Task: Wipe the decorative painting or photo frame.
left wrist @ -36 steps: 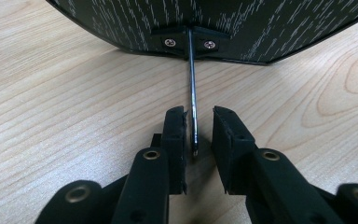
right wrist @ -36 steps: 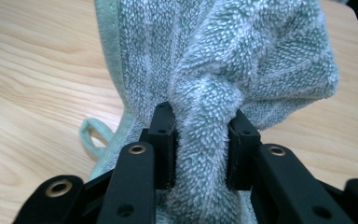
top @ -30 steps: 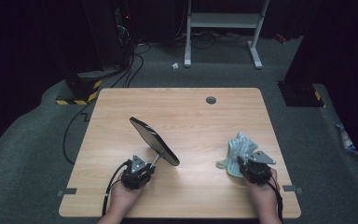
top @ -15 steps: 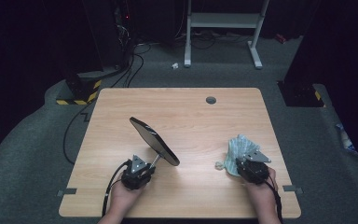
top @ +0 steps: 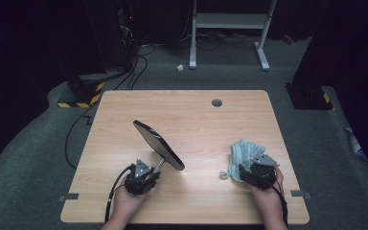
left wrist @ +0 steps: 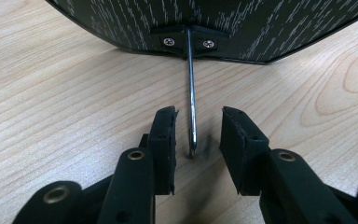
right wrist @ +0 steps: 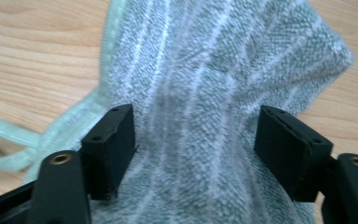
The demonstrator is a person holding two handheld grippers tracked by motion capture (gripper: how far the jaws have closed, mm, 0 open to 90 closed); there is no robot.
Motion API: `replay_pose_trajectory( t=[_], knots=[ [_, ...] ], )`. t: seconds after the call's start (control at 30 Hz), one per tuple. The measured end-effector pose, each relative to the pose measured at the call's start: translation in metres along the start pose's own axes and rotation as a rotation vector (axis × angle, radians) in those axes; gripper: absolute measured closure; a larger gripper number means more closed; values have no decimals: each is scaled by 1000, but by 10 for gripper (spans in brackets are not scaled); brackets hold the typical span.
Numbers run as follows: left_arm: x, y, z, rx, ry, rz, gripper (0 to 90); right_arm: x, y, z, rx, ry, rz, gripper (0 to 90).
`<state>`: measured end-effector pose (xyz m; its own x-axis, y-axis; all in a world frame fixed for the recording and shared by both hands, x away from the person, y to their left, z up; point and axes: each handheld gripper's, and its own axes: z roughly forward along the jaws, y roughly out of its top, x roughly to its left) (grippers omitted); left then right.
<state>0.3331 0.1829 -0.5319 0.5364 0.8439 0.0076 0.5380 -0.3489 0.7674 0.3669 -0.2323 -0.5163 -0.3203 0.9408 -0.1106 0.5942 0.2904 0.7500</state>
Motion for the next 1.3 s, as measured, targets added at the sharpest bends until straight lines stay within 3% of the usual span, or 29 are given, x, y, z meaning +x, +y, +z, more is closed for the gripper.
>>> replay_pose_trajectory(
  t=[0.37, 0.7, 0.8, 1.3],
  knots=[
    [0, 0, 0, 0, 0, 1, 647, 6, 9, -15, -73, 8, 1, 222],
    [1, 0, 0, -2, 5, -7, 646, 6, 9, -19, -80, 15, 9, 231],
    [3, 0, 0, -3, -1, -34, 636, 8, 9, -22, -86, 15, 3, 235],
    [11, -4, -4, -2, 7, -24, 628, 10, 6, -22, -77, 15, 0, 242]
  ],
)
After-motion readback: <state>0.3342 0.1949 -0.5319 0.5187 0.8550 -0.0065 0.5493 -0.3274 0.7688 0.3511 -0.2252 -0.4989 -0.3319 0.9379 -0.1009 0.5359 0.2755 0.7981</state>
